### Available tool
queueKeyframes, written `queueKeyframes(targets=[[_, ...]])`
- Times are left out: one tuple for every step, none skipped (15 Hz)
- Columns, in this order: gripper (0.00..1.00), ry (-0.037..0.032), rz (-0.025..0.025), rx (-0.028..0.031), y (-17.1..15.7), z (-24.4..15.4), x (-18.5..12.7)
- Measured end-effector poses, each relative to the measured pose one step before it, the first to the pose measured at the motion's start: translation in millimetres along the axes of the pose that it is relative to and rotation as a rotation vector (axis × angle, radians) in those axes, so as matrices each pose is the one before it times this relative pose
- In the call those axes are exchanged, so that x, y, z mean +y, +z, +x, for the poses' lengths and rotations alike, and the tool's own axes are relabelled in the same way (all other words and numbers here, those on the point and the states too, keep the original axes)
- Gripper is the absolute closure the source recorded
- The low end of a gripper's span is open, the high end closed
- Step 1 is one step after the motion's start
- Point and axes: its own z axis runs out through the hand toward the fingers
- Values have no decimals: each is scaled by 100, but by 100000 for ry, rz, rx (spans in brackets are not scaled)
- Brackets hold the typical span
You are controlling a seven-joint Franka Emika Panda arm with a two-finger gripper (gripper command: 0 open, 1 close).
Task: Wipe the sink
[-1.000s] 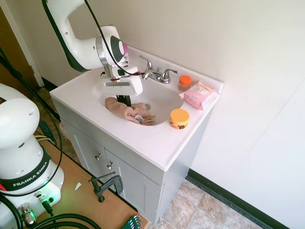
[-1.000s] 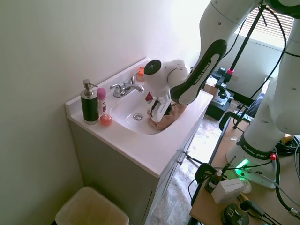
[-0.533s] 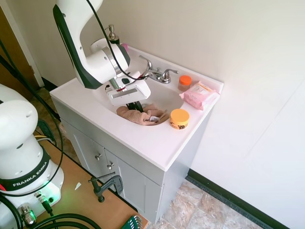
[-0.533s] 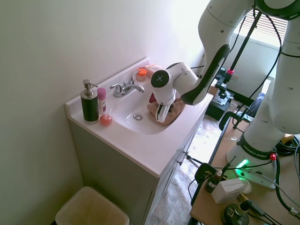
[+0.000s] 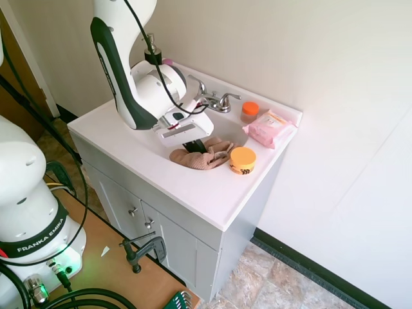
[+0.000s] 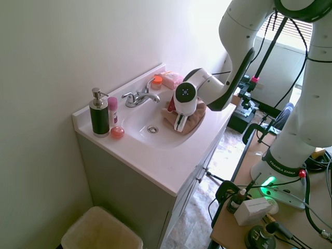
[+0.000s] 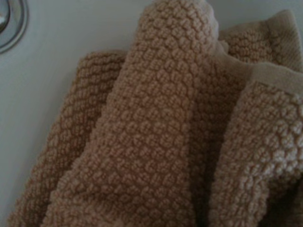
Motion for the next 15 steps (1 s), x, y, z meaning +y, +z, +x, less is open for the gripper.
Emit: queueKeyframes(targets=[[100, 2246, 409, 246, 186, 182, -475], [100, 1861, 549, 483, 178, 144, -520], [100, 1773, 543, 331, 166, 22, -569], [100, 1398, 704, 91, 72, -97, -685], [100, 1267, 834, -34, 17, -208, -733], [100, 1238, 583, -413, -27, -232, -656], [100, 1467, 437, -731, -134, -175, -620], [100, 1465, 283, -862, -157, -137, -555], [100, 1611, 146, -1276, -209, -177, -565], [100, 1343, 294, -1196, -308, -245, -557], [100, 1796, 314, -1486, -342, -229, -613], [100, 2423, 200, -1957, -364, -183, -643], [100, 2482, 307, -2410, -410, -211, -682], [100, 1309, 499, -1628, -466, -279, -591], [100, 909, 943, -1799, -568, -401, -691]])
